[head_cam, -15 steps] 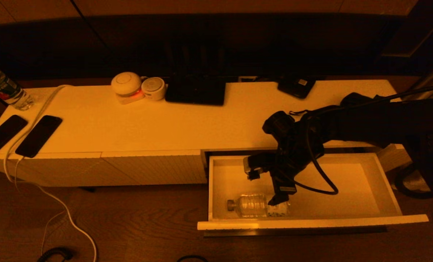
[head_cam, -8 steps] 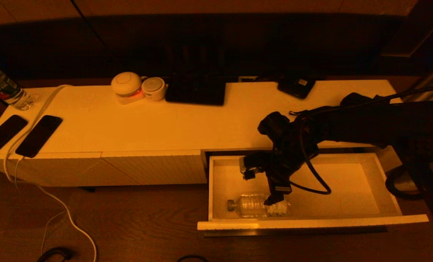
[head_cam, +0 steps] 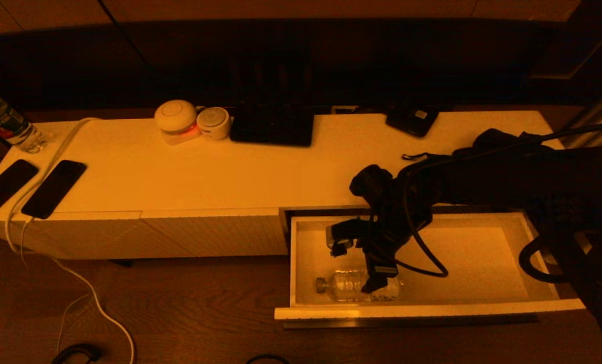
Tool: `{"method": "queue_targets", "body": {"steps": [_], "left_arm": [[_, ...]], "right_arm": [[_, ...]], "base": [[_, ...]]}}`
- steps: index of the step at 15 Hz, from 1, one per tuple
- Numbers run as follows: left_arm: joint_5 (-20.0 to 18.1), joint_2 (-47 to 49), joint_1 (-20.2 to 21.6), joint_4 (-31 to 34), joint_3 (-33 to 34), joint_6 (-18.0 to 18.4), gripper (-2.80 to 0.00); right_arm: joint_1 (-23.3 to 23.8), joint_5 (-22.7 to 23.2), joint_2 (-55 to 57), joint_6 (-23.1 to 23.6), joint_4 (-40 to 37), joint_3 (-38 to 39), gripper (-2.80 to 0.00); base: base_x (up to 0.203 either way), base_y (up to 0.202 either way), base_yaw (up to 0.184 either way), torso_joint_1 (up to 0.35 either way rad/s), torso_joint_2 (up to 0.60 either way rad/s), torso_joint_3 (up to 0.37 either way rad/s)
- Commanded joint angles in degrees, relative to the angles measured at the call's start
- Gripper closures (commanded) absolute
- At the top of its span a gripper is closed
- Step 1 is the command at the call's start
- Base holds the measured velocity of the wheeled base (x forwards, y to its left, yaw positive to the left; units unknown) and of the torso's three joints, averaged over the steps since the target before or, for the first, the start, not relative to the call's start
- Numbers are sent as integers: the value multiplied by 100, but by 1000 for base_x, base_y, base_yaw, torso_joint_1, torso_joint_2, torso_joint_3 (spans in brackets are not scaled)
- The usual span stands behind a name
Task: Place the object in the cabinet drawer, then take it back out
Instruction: Take the mineral water out of the drawer and put it on the table
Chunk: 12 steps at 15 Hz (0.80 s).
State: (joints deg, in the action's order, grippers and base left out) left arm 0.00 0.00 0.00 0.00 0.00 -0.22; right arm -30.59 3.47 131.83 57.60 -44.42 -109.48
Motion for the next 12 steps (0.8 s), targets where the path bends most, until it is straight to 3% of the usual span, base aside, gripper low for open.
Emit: {"method": "queue_targets", "body": {"steps": [1,12], "left_arm": [[0,0,0,0,0,-4,0],[0,0,0,0,0,-4,0]], "right_arm": [[-9,4,36,32,-23,-3,-280],[-55,4,117,70,-137,-117,-280]], "base": [[0,0,0,0,0,0],[0,0,0,0,0,0]]}}
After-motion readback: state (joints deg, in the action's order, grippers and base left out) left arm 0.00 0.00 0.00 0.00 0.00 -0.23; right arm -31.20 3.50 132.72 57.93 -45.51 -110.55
